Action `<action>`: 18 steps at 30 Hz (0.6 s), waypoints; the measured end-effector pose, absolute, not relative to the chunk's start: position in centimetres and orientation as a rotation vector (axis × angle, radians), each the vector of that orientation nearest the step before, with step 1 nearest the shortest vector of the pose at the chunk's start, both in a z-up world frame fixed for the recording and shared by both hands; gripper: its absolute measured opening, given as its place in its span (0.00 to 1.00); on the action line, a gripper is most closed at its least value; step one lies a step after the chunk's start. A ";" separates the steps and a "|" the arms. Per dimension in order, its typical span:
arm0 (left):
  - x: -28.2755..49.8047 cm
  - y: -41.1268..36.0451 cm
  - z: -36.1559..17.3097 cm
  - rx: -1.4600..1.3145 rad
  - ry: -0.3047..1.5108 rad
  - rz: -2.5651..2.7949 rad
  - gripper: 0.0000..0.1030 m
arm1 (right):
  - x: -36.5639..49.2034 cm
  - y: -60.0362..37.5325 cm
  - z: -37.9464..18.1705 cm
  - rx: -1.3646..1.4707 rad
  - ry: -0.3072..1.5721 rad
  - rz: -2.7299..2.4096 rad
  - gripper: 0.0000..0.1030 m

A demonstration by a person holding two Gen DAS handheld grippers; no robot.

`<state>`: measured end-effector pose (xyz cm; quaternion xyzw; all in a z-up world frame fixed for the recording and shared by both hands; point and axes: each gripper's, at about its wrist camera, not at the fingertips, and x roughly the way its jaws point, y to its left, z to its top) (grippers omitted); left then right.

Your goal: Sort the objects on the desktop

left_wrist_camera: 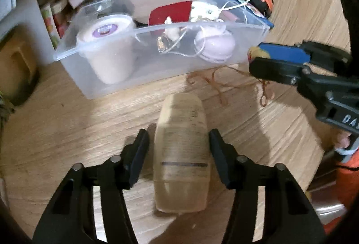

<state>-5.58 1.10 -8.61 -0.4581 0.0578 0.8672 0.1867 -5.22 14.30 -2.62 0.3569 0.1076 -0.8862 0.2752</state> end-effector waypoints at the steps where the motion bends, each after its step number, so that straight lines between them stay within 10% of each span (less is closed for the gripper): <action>1: -5.5 1.4 -8.6 -1.287 0.184 2.450 0.47 | -5.2 14.4 -2.6 0.958 0.286 -2.382 0.28; 8: -3.9 3.4 -8.0 -1.230 0.325 2.582 0.47 | -5.5 15.0 -3.1 0.970 0.255 -2.374 0.28; 18: -4.2 0.7 -5.6 -1.171 0.084 2.616 0.47 | -6.0 15.5 -3.3 0.982 0.261 -2.356 0.28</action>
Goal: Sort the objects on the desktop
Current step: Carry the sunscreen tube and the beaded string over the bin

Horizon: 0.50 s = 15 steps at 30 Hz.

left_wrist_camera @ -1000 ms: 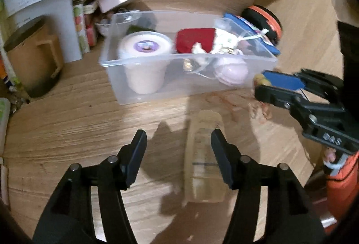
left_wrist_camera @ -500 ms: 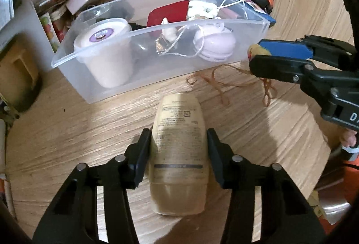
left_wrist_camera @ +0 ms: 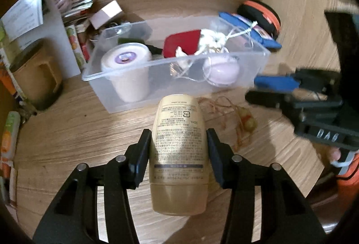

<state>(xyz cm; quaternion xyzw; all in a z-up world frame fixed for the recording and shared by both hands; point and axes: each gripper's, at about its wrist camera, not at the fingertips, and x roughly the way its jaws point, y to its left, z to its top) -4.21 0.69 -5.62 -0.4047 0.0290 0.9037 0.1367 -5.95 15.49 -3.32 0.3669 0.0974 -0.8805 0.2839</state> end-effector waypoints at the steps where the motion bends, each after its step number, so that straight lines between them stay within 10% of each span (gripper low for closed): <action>1: -4.3 0.5 -5.5 -1.172 0.055 2.620 0.47 | -5.9 15.4 -3.6 0.996 0.265 -2.341 0.28; 15: -4.0 -1.2 -5.1 -1.124 -0.084 2.600 0.47 | -6.1 14.5 -7.0 1.133 0.387 -2.301 0.28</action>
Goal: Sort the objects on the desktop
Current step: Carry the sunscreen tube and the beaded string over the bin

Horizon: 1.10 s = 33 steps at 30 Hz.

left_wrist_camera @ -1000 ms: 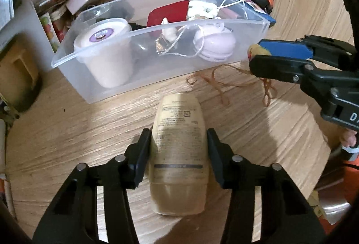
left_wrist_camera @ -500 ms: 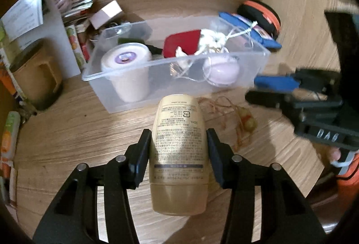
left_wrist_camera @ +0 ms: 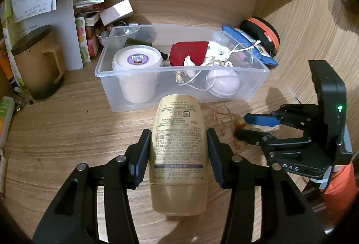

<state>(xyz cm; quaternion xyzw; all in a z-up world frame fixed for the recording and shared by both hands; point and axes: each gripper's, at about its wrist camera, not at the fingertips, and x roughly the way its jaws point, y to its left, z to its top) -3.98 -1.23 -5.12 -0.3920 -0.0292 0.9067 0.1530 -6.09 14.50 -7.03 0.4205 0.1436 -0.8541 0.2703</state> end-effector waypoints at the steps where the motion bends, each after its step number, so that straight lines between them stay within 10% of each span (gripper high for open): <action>1: -4.0 -1.3 -5.0 -1.119 -0.085 2.598 0.47 | -6.2 14.4 -7.1 1.130 0.390 -2.305 0.28; 33: -9.5 -2.8 1.7 -0.973 -0.171 2.631 0.47 | -8.0 14.0 6.1 0.705 0.352 -2.537 0.23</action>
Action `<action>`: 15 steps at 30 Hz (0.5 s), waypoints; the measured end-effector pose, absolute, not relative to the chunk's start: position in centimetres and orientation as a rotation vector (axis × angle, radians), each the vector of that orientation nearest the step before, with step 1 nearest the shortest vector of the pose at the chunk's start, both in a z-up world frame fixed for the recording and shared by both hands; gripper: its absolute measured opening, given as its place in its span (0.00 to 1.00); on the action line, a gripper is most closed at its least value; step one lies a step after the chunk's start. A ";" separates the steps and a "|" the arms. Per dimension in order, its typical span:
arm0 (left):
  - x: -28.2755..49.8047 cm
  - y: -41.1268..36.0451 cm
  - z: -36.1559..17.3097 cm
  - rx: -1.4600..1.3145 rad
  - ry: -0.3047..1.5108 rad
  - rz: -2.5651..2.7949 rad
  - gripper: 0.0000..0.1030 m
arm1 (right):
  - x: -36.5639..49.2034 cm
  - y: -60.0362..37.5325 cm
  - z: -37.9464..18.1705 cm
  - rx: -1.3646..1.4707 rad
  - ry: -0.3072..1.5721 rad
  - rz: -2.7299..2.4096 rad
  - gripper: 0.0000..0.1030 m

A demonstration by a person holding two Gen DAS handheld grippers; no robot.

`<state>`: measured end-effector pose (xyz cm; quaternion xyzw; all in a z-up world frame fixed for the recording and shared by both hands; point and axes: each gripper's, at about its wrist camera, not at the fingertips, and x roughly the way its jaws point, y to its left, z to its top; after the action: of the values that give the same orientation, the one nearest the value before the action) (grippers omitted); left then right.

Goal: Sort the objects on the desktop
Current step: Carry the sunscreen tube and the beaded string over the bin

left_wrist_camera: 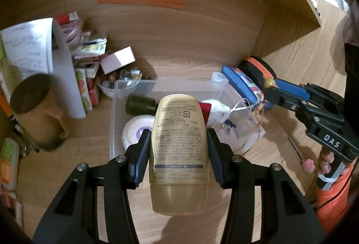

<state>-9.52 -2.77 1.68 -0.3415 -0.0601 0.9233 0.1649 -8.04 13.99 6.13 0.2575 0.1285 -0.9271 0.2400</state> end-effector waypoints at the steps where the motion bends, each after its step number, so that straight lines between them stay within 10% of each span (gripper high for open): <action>1: -10.0 -2.6 1.8 -0.974 -0.173 2.628 0.47 | -8.6 13.9 6.3 0.705 0.349 -2.547 0.23; 15: -16.2 0.6 -0.2 -1.076 -0.142 2.550 0.47 | -16.3 13.3 3.2 0.843 0.267 -2.557 0.23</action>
<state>-16.25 0.58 -0.20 -0.3817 -0.0504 0.9043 0.1842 -16.30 13.28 3.17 0.3042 0.0965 -0.9227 0.2165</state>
